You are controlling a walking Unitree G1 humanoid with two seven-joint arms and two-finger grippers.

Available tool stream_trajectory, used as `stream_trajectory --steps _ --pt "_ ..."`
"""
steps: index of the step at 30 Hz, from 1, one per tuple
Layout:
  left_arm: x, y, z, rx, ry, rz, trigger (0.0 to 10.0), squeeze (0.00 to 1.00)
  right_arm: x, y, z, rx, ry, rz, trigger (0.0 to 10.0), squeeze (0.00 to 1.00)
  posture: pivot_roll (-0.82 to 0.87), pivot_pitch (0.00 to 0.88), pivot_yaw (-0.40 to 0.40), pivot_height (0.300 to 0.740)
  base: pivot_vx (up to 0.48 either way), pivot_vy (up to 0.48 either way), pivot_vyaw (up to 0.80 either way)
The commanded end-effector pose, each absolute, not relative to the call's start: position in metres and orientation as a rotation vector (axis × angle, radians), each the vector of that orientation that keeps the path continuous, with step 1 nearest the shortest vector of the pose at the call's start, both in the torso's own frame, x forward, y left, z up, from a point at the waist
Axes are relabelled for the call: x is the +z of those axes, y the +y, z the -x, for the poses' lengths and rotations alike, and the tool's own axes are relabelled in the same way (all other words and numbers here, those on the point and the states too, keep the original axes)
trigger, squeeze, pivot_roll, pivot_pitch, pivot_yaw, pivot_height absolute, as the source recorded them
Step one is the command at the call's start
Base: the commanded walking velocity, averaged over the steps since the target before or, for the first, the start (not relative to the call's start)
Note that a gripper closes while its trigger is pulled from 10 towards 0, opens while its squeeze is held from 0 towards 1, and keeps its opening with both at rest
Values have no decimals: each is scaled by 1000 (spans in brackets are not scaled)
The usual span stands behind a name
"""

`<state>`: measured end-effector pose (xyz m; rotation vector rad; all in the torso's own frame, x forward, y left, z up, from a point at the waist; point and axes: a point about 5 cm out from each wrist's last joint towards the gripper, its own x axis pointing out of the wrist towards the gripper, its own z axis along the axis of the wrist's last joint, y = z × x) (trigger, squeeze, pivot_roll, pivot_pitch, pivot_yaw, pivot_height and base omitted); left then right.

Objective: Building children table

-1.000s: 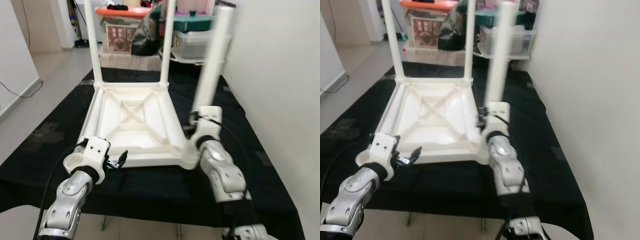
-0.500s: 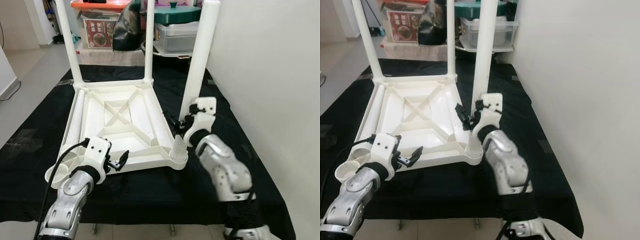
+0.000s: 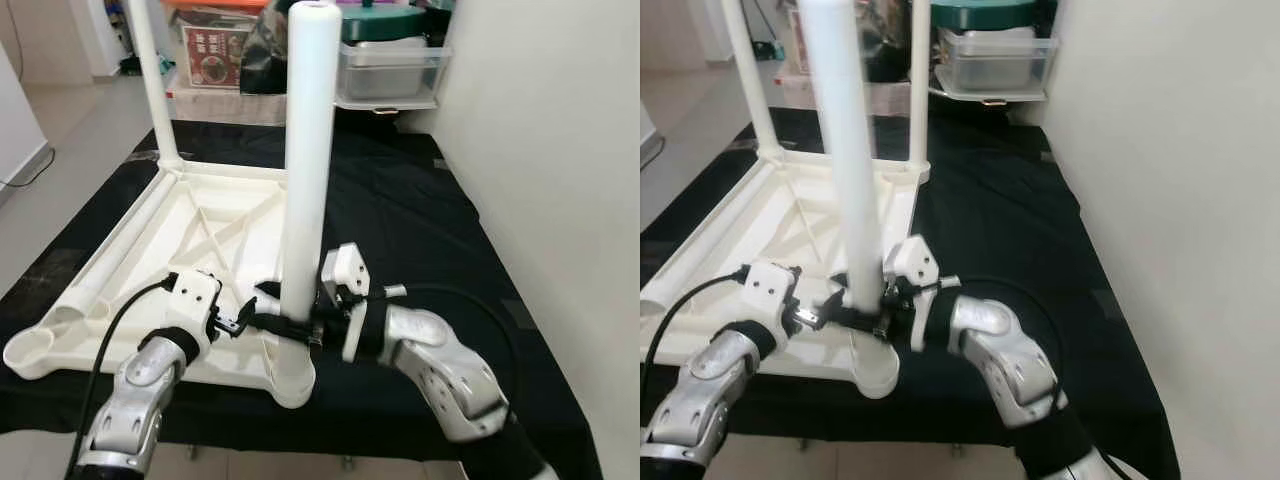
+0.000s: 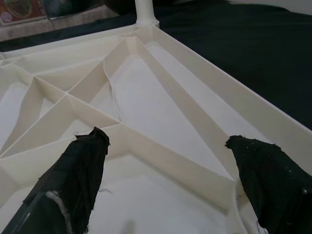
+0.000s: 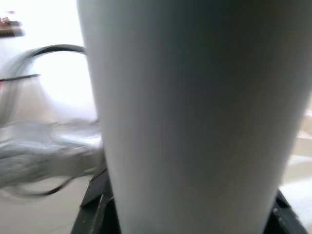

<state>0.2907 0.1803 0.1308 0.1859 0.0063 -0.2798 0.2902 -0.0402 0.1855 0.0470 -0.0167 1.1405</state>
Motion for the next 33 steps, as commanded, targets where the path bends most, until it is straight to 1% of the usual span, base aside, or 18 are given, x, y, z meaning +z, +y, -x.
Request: stream_trajectory --steps 1,2,5,7,8,10,11,13,15,16,18,21,22,23,25,28,32,33 --pt "129 180 -289 -285 12 -187 10000 0 158 -71 -328 664 148 -61 0 0 118 0 -86 740 0 0 0" --pt "129 180 -289 -285 12 -187 10000 0 158 -71 -328 664 148 -61 0 0 118 0 -86 740 0 0 0" --pt "128 177 -291 -291 12 -185 10000 0 130 -125 -347 109 275 -65 0 0 114 0 -84 740 0 0 0" --pt "128 177 -291 -291 12 -185 10000 0 130 -125 -347 109 275 -65 0 0 114 0 -84 740 0 0 0" --pt "128 176 -291 -293 11 -185 10000 0 126 -141 -344 -22 285 -52 0 0 113 0 -81 740 0 0 0" --pt "129 176 -291 -295 11 -184 10000 0 126 -146 -338 -72 276 -73 0 0 108 0 -75 740 0 0 0" --pt "128 177 -291 -296 12 -185 10000 0 130 -140 -333 -40 253 -95 10000 0 99 0 -69 740 0 0 0" --pt "127 177 -291 -299 16 -187 10000 0 144 -122 -328 95 161 -134 10000 0 94 0 -65 740 0 0 0" --pt "127 177 -291 -302 17 -187 10000 0 152 -115 -325 156 110 -157 10000 0 92 0 -64 740 0 0 0" --pt "127 175 -291 -305 16 -186 10000 0 159 -111 -325 212 85 -175 10000 1000 93 0 -66 740 0 0 0" --pt "128 174 -292 -307 13 -185 10000 0 168 -107 -329 271 65 -178 10000 1000 97 0 -69 740 0 0 0" --pt "128 174 -292 -307 13 -185 10000 0 168 -107 -329 271 65 -178 10000 1000 97 0 -69 740 0 0 0" --pt "128 174 -292 -306 12 -184 10000 0 176 -105 -332 330 46 -172 10000 51 97 0 -69 740 0 0 0" --pt "128 175 -292 -305 12 -183 10000 0 185 -102 -332 476 14 -171 10000 0 96 0 -67 740 0 0 0" --pt "128 175 -292 -305 12 -183 10000 0 185 -102 -332 476 14 -171 10000 0 96 0 -67 740 0 0 0" --pt "127 175 -292 -304 13 -184 10000 0 195 -95 -310 934 -25 -60 10000 0 106 0 -75 740 0 0 0" --pt "128 175 -293 -302 10 -184 10000 0 187 -90 -302 1064 12 -10 10000 0 109 0 -78 740 0 0 0" --pt "129 175 -293 -301 9 -184 10000 0 180 -87 -303 1068 39 -4 2353 0 116 0 -82 740 0 0 0"
